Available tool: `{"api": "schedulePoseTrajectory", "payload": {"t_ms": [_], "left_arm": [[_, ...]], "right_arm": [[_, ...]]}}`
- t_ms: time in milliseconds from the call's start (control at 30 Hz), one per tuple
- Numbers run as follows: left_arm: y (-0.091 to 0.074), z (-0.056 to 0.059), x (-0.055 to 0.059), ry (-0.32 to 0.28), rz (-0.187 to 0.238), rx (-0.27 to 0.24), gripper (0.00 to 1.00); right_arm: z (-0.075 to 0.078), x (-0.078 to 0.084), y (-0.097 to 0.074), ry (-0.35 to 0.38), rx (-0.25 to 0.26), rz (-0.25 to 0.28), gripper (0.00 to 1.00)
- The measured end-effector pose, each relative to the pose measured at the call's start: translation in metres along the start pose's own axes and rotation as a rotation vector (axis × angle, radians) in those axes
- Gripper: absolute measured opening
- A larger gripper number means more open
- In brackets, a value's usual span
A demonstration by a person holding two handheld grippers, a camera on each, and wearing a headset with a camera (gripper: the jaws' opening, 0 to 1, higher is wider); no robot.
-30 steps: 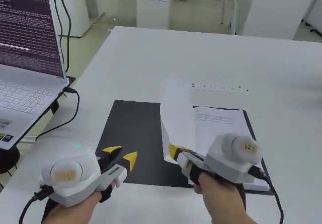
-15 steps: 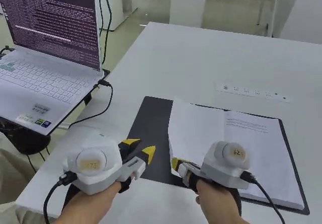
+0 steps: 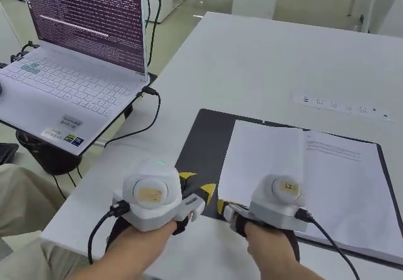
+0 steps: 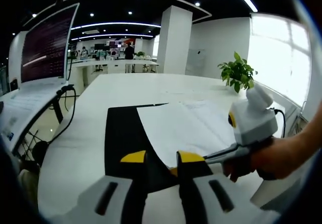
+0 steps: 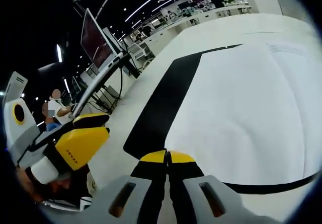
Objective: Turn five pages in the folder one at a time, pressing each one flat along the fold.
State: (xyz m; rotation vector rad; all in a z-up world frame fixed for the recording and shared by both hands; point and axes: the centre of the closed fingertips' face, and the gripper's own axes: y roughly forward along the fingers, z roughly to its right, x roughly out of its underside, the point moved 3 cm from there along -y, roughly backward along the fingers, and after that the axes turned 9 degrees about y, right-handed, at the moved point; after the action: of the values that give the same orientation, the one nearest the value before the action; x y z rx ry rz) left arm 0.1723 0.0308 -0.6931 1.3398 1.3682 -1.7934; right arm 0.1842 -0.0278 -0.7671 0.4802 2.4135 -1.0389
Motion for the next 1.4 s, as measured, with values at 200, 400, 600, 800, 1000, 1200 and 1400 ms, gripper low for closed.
{"api": "schedulePoseTrajectory", "payload": {"t_ms": [200,400,600,800,1000,1200,1400], "left_arm": [[0.012,0.004,0.007,0.011,-0.028,0.010,0.22],[0.025,0.009,0.012,0.012,-0.046,0.020,0.20],[0.039,0.020,0.018,0.016,-0.070,0.034,0.19],[0.055,0.036,0.037,0.011,-0.122,0.050,0.18],[0.061,0.041,0.058,0.030,-0.191,0.021,0.18],[0.061,0.040,0.059,0.157,-0.148,-0.013,0.14],[0.059,0.040,0.062,0.132,-0.125,-0.028,0.15]], "right_arm": [[0.001,0.002,0.002,-0.002,-0.017,0.010,0.00],[-0.010,0.005,-0.007,-0.071,-0.098,0.031,0.07],[0.004,-0.004,-0.037,-0.205,-0.079,0.067,0.08],[0.046,-0.027,-0.068,-0.189,0.000,0.128,0.01],[0.077,-0.048,-0.081,-0.153,0.039,0.166,0.01],[0.096,-0.072,-0.082,-0.155,0.061,0.192,0.00],[0.112,-0.098,-0.069,-0.155,0.063,0.211,0.00]]}}
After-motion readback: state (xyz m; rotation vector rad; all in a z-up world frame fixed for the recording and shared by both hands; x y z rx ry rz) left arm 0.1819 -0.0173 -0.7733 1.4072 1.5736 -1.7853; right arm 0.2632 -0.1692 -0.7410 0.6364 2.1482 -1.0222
